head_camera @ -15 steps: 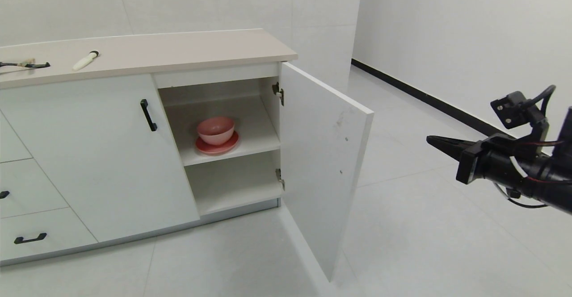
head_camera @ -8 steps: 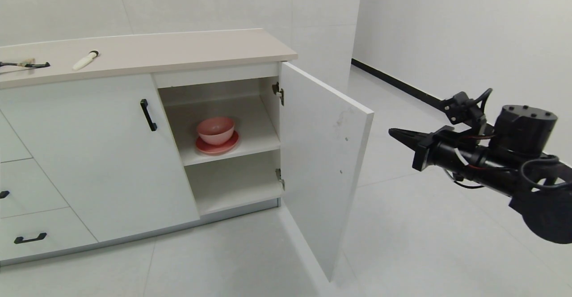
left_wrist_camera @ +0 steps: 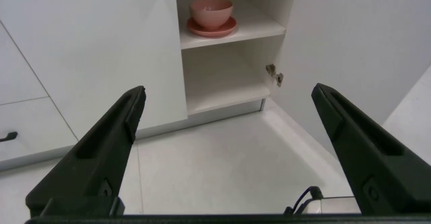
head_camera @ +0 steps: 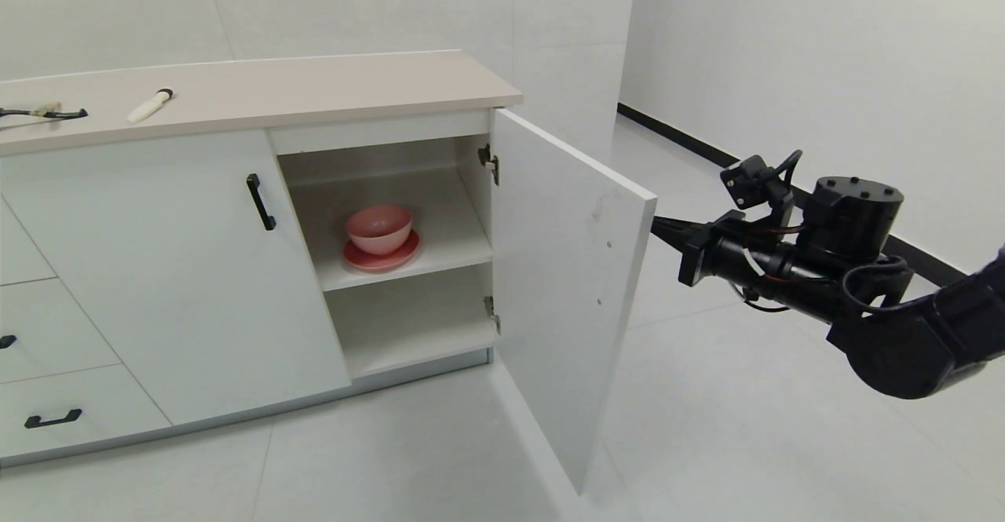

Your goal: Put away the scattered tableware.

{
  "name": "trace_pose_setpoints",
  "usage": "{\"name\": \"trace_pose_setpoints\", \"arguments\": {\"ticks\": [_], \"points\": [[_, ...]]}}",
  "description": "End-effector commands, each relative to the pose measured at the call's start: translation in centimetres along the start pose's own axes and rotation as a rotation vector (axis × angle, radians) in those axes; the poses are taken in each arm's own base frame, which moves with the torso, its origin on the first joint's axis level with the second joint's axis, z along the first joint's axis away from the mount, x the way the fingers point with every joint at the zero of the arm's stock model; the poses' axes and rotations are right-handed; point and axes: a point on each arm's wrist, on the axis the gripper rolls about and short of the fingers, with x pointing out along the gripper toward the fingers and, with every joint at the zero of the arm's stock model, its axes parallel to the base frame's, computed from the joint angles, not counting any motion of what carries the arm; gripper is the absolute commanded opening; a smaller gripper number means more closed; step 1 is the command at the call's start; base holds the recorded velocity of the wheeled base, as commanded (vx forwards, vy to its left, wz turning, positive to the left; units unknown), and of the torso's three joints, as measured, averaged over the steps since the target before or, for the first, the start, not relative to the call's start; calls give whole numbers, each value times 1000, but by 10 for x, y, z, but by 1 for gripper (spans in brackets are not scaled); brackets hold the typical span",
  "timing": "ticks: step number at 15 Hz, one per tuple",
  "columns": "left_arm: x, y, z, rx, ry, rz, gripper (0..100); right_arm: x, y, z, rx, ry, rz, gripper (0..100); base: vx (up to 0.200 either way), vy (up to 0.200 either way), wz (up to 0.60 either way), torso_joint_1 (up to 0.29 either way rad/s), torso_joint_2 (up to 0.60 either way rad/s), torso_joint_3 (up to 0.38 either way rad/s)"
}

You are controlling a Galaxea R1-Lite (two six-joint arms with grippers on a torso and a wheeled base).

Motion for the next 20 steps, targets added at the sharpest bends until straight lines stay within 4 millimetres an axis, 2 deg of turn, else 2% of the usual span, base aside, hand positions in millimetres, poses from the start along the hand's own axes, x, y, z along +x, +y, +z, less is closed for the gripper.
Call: {"name": "trace_pose_setpoints", "arguments": {"ticks": [1,6,12,14,16,20], "points": [[0,0,0,-1,-1,0,100,9,21,5,21,-28,60,0,0,0,0,0,0,0],[0,0,0,-1,-1,0,100,17,47,5,40,-52,134,0,0,0,0,0,0,0],[0,0,0,-1,0,0,100,23,65,8,44,-83,191,0,0,0,0,0,0,0],[0,0,0,-1,-1,0,100,28,80,11,72,-91,237,0,0,0,0,0,0,0],[0,0,0,-1,-1,0,100,40,81,13,70,-108,248,0,0,0,0,0,0,0],[0,0,0,-1,-1,0,100,63,82,2,67,-107,262,0,0,0,0,0,0,0]]}}
